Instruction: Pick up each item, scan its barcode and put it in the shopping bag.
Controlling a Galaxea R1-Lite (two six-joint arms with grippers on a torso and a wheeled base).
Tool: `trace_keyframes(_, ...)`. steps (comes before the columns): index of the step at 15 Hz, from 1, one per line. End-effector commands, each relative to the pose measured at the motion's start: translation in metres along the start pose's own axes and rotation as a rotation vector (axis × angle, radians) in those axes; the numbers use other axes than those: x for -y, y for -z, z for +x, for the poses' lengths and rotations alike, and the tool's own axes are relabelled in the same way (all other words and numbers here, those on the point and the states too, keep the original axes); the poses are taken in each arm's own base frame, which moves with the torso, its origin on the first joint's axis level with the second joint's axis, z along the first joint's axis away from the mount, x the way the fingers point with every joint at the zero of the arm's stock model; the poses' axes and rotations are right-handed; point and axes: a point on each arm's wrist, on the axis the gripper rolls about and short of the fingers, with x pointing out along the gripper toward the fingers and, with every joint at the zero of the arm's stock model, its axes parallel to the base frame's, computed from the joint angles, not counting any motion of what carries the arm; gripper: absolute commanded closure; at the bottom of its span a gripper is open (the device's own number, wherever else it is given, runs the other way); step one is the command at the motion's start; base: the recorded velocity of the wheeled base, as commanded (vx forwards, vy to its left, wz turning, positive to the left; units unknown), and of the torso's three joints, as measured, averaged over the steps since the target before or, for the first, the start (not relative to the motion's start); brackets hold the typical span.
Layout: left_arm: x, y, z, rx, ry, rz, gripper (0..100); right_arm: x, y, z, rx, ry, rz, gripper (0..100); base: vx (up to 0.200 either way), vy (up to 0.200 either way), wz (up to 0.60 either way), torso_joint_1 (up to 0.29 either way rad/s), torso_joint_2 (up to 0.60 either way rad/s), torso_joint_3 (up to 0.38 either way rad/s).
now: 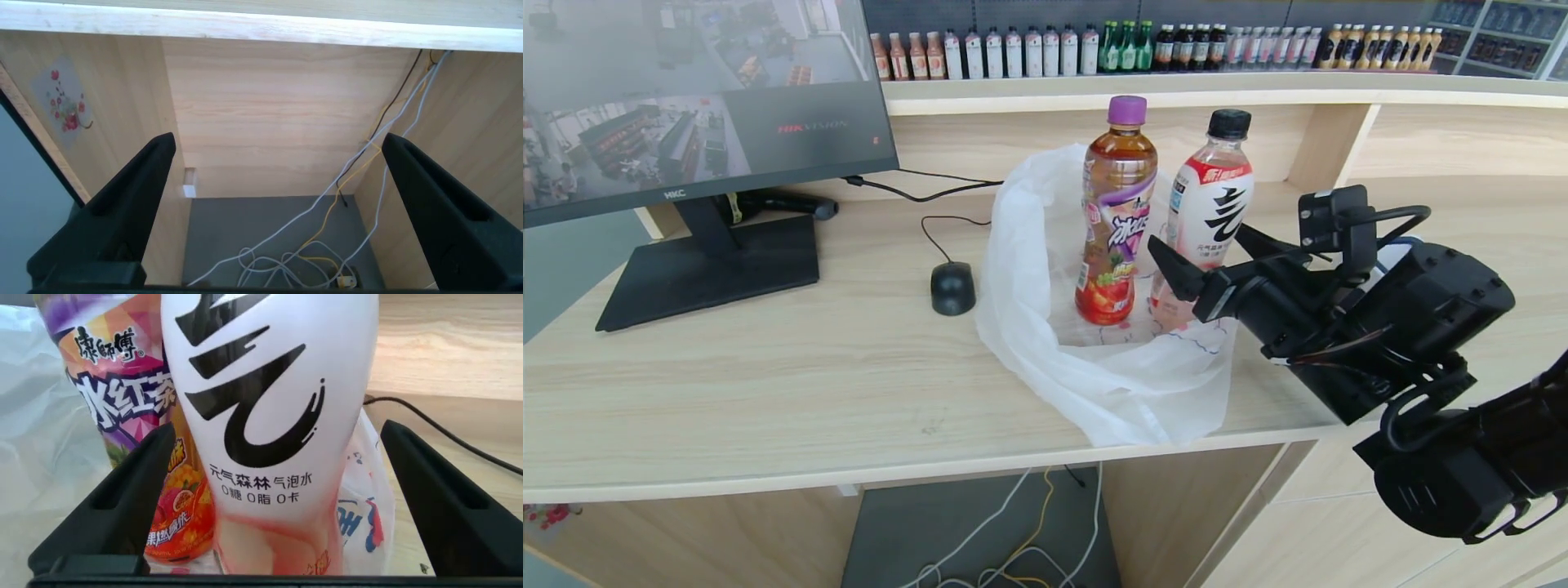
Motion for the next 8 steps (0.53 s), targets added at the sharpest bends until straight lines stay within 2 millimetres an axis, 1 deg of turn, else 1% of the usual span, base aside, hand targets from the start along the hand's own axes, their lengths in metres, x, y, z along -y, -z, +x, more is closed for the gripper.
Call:
trace_keyframes(1, 0.0, 0.0, 0.0, 0.001, 0.0, -0.002, 0, 0.0, -0.022, -0.02, 0.029, -0.001, 0.005, 0, 0.0, 0.0, 0.0, 0.0, 0.0, 0.0)
trace_keyframes(2, 0.0, 0.0, 0.0, 0.001, 0.0, -0.003, 0, 0.001, -0.033, -0.034, 0.037, 0.001, 0.005, 0, 0.0, 0.0, 0.0, 0.0, 0.0, 0.0)
trace_keyframes(3, 0.0, 0.0, 0.0, 0.001, 0.0, -0.003, 0, 0.001, -0.043, -0.054, 0.037, -0.002, 0.005, 0, 0.0, 0.0, 0.0, 0.0, 0.0, 0.0)
trace_keyframes(4, 0.0, 0.0, 0.0, 0.001, 0.0, -0.003, 0, 0.002, -0.054, -0.078, 0.042, -0.004, 0.005, 0, 0.0, 0.0, 0.0, 0.0, 0.0, 0.0)
trace_keyframes(5, 0.0, 0.0, 0.0, 0.001, 0.0, -0.005, 0, 0.003, -0.061, -0.106, 0.037, -0.008, 0.005, 0, 0.0, 0.0, 0.0, 0.0, 0.0, 0.0)
trace_keyframes(6, 0.0, 0.0, 0.0, 0.001, 0.0, -0.003, 0, 0.003, -0.065, -0.125, 0.037, -0.008, 0.005, 0, 0.0, 0.0, 0.0, 0.0, 0.0, 0.0)
trace_keyframes(7, 0.0, 0.0, 0.0, 0.001, -0.002, -0.003, 0, 0.004, -0.066, -0.179, 0.008, 0.0, 0.001, 0, 0.0, 0.0, 0.0, 0.0, 0.0, 0.0)
trace_keyframes(8, 0.0, 0.0, 0.0, 0.001, 0.0, -0.005, 0, 0.006, -0.059, -0.212, -0.022, 0.012, -0.004, 0, 0.0, 0.0, 0.0, 0.0, 0.0, 0.0)
